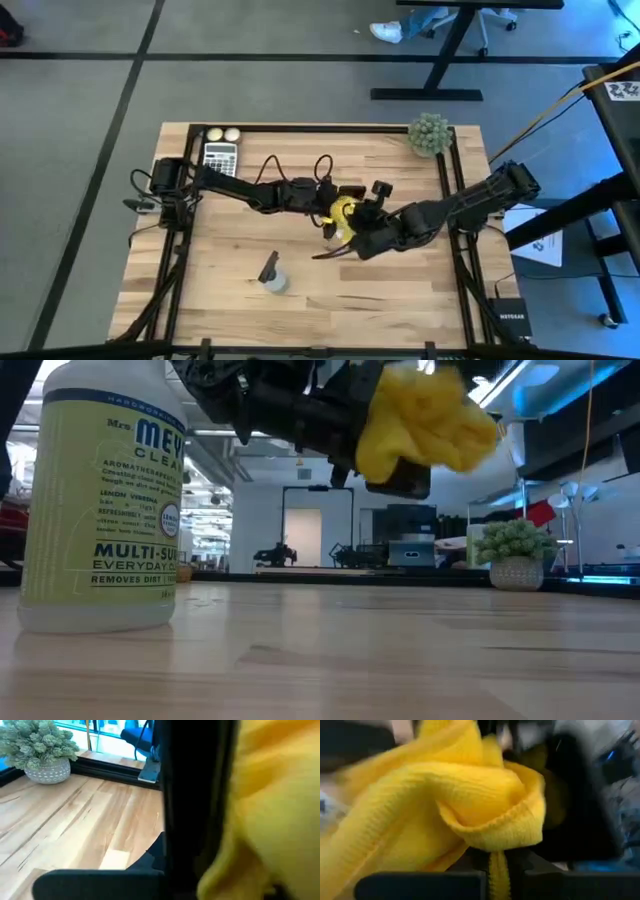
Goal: Apply microfiber cloth
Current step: Wipe the screen of the black cellphone with the yellow microfiber cloth
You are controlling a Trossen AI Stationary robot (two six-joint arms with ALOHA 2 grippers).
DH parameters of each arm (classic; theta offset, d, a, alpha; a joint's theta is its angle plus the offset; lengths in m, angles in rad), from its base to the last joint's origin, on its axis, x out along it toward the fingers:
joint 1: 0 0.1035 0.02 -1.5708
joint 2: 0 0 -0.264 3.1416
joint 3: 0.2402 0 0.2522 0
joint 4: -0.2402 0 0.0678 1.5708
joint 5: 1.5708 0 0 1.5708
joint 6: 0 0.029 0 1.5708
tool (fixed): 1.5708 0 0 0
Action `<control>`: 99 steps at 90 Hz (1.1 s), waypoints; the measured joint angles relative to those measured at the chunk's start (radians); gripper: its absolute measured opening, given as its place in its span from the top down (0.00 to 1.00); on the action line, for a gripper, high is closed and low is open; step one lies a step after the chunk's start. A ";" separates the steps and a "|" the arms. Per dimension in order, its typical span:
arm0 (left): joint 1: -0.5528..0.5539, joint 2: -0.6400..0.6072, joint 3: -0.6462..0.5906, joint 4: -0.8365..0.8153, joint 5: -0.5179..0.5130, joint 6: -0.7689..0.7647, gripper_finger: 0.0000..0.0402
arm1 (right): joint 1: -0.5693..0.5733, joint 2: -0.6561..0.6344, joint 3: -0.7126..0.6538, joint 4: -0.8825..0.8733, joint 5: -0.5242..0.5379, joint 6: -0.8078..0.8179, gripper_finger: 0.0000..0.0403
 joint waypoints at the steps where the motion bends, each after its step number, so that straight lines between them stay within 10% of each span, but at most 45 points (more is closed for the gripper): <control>1: 0.000 -0.001 0.000 0.001 -0.001 0.000 0.98 | 0.004 -0.001 0.000 -0.018 0.000 0.016 0.99; 38: -0.003 -0.011 0.004 0.012 0.008 -0.006 0.98 | 0.192 -0.113 -0.005 -0.362 -0.007 0.407 0.99; 69: -0.001 -0.010 0.003 0.193 0.044 -0.227 0.98 | 0.306 -0.112 -0.164 0.151 0.165 0.281 0.99; 99: 0.000 -0.008 0.001 0.208 0.031 -0.269 0.98 | 0.133 -0.112 -0.235 0.466 0.232 0.004 0.99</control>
